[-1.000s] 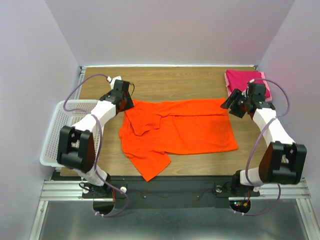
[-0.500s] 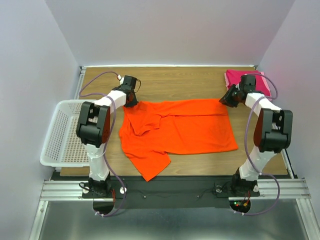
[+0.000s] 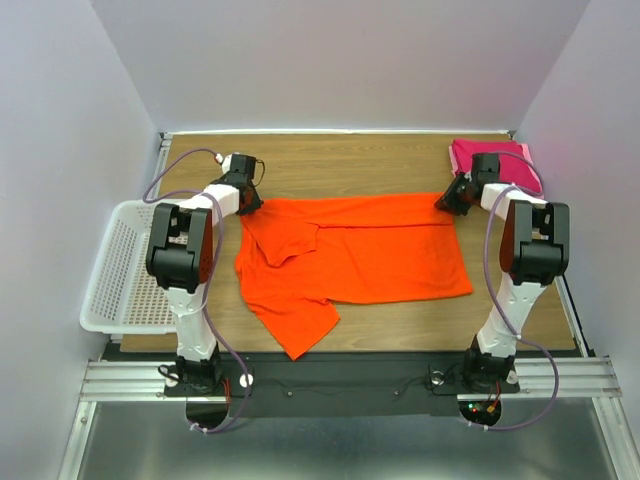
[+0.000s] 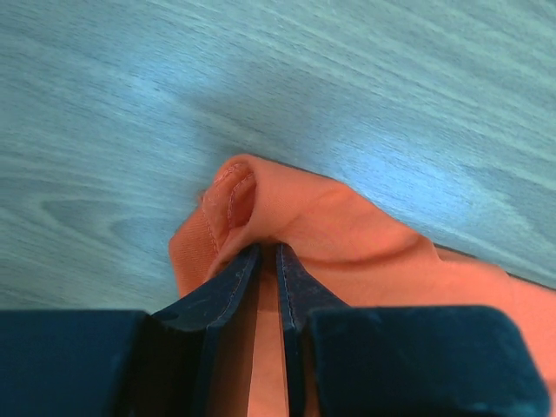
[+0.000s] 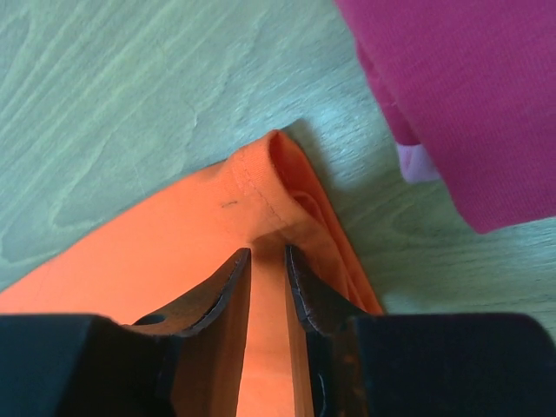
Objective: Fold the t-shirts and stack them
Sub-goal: Fold the tshirt
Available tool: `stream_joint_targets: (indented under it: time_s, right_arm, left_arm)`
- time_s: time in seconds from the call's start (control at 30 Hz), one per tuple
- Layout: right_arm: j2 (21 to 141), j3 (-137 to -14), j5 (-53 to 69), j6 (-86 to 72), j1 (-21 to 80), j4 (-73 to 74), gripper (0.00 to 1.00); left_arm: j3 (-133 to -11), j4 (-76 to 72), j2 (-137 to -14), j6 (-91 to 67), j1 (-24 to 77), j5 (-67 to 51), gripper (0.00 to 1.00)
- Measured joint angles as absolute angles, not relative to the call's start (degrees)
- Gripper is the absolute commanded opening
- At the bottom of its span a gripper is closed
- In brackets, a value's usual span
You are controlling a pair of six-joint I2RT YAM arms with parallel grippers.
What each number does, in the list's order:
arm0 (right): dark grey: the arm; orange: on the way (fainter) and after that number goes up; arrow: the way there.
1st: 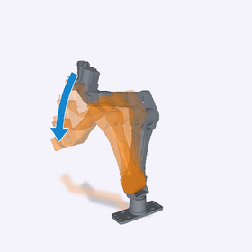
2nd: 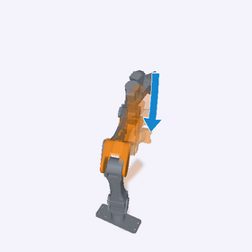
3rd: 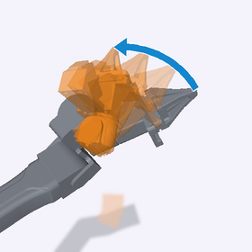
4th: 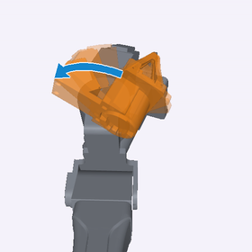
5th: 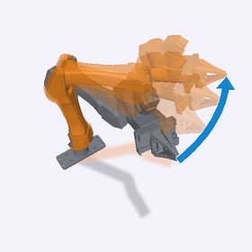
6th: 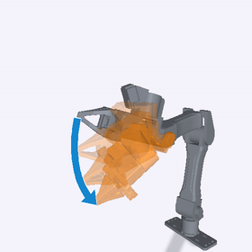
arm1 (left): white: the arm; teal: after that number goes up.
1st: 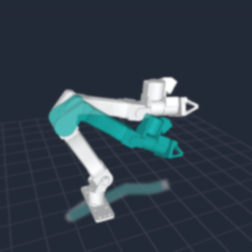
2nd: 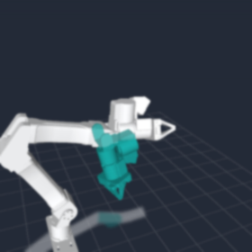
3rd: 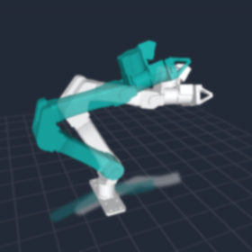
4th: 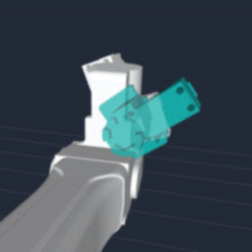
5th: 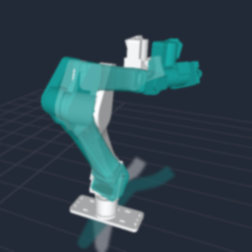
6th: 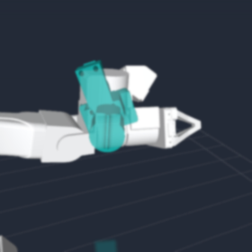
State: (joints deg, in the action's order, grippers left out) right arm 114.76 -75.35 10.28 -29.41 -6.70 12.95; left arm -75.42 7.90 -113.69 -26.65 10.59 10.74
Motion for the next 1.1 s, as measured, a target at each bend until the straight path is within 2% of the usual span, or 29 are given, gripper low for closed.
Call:
stream_joint_targets:
  time_s: [0.3,0.5,0.67,0.83,0.9,1.1]
  right_arm:
    - [114.8,-76.1,3.0,-29.6,-6.3,12.4,0.29]
    - [114.8,-76.9,1.3,-27.7,-6.3,13.1,0.29]
    - [114.5,-77.6,2.9,-25.1,-6.3,14.7,0.3]
    - [114.3,-80.5,4.6,-24.2,-6.3,15.8,0.3]
    - [114.3,-82.3,5.2,-24.1,-6.3,16.0,0.28]
    - [115.0,-86.0,6.8,-24.2,-6.3,15.8,0.24]
  left_arm:
    - [-75.0,7.0,-113.4,-27.0,9.6,9.8,0.31]
    - [-73.3,7.7,-111.4,-27.9,9.5,8.3,0.5]
    - [-71.8,8.5,-107.7,-28.1,9.2,7.8,0.56]
    - [-73.9,8.5,-106.9,-27.0,8.8,7.6,0.51]
    - [-75.3,8.5,-106.9,-26.6,8.9,7.5,0.41]
    - [-79.4,8.3,-109.8,-25.5,9.4,6.5,0.28]
